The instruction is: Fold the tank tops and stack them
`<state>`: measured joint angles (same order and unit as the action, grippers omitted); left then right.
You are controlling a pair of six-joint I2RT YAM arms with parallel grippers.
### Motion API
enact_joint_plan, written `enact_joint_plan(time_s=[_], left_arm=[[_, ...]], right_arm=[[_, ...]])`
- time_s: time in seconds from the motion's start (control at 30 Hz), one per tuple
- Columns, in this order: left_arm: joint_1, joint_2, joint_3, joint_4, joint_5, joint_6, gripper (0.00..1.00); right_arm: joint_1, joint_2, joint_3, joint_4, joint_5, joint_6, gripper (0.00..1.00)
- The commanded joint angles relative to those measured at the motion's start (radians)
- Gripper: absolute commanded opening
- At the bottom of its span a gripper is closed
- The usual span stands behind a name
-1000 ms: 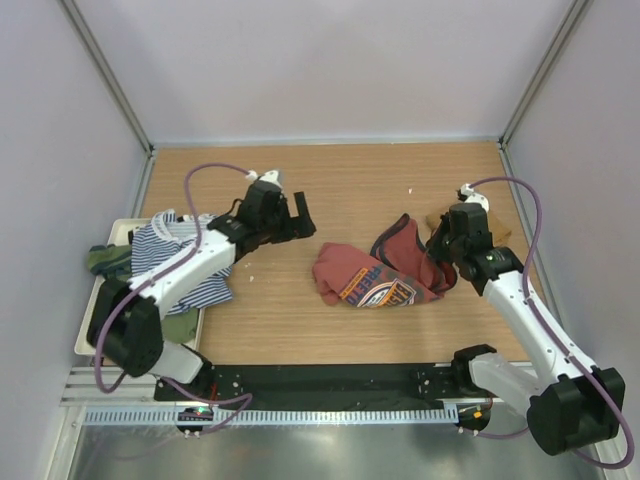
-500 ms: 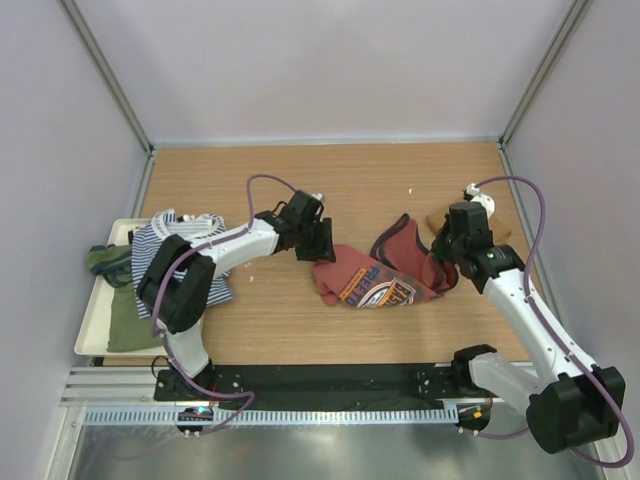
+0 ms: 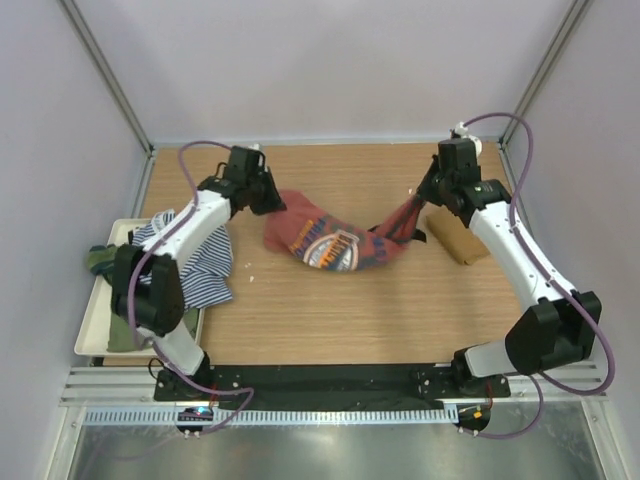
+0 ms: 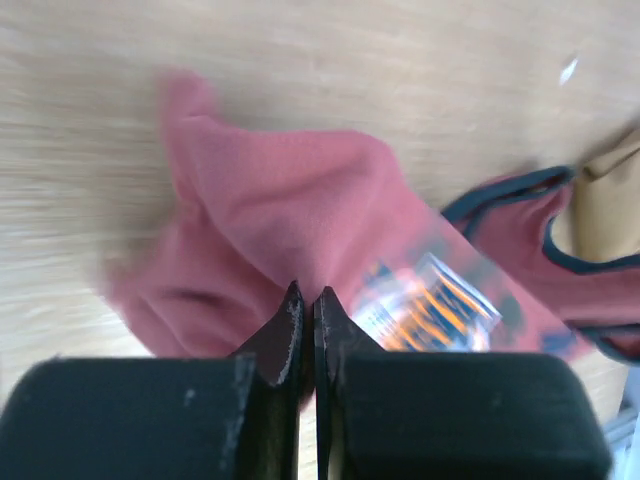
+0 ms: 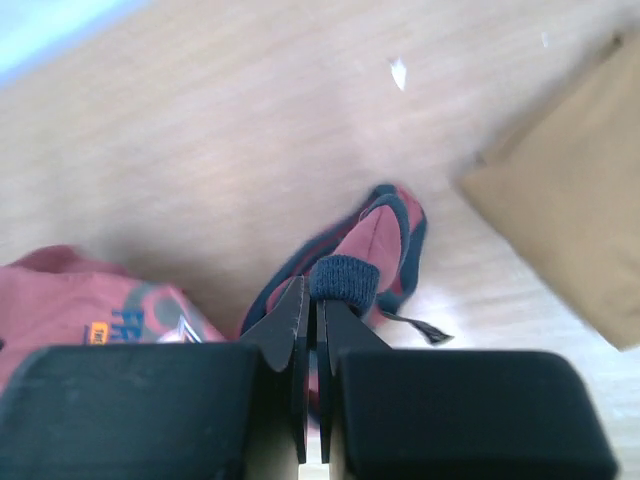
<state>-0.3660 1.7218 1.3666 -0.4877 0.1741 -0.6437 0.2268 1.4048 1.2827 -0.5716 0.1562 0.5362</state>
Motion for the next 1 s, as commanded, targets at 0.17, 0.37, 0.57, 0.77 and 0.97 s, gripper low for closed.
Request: enact_joint_plan(time_s=[0.17,0.37,0.57,0.77,0.97], left_arm=[[-0.324,-0.631,-0.344,-0.038,-0.335,-0.048,0.03],[-0.465,-0.8,-0.678,-0.133,-0.34,-0.209,0.49],[-0.513,-0.812,-0.621,-0.233,-0.472,-0.243,0.88],[-0.505,-0.728,-0.525,-0.226,-0.59,-0.219,0.97],[-0.435,-0.539,-0.417,-0.192,-0.598,-0.156,0.97]], right_arm=[[-0.015,-0.36,-0.173,-0.074,0.115,0.136,0.01],[-0.017,-0.68,-0.638,-0.062,0.099,0.237,0.46],[-0.017,-0.778,-0.648,-0.022,0.082,0.174,0.7],[-0.015,-0.432,-0.554,0.084,-0.137,0.027,0.52],[0.095,-0.215,-0.436,0.128,-0.206,-0.047,0.51]])
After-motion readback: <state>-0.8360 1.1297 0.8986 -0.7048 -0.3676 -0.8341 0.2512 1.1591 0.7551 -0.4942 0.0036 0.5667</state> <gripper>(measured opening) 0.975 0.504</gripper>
